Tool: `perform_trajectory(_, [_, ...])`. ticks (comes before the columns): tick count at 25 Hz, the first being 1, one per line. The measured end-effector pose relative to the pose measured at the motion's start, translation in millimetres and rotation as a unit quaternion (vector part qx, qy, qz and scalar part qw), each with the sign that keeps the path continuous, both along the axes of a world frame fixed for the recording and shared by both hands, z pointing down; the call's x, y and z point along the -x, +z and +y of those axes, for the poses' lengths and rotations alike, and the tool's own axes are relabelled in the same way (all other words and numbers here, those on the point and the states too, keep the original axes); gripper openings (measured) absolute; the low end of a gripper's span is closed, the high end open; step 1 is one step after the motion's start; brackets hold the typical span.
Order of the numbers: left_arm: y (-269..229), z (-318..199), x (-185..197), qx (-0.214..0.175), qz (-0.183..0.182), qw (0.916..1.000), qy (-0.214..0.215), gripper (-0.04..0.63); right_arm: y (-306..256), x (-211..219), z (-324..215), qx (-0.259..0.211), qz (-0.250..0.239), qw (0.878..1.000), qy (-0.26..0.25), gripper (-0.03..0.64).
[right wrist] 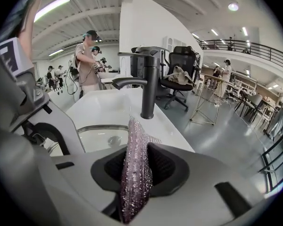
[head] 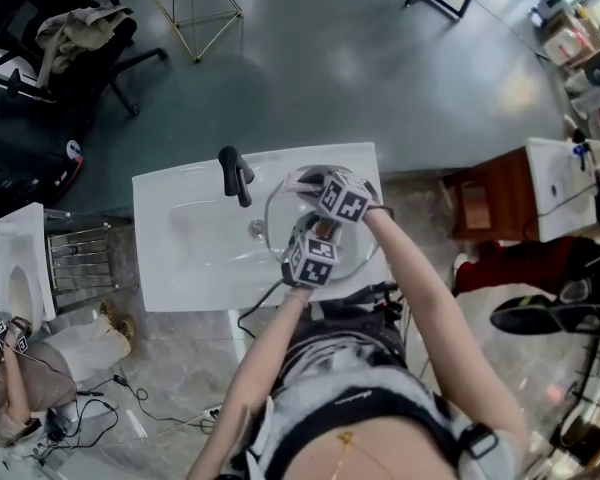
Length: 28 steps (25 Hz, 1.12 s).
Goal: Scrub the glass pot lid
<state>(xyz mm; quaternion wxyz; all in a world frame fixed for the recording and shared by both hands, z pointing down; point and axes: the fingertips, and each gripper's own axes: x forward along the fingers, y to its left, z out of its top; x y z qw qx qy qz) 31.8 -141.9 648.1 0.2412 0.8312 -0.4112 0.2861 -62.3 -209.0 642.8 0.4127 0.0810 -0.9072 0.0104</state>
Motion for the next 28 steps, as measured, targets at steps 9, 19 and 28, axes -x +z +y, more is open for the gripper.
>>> perform_trajectory(9, [-2,-2,0,-0.003,0.004,1.0,0.001,0.179,-4,-60,-12,0.001,-0.032,0.994,0.109,0.097])
perform_trajectory(19, [-1,-2,1,0.001,0.001,1.0,0.002,0.179,-7,-98,12,-0.005,-0.048,0.985,0.168,0.097])
perform_trajectory(28, [3,-2,3,0.003,0.0,1.0,0.001,0.179,-7,-121,50,-0.003,-0.062,0.977,0.205,0.097])
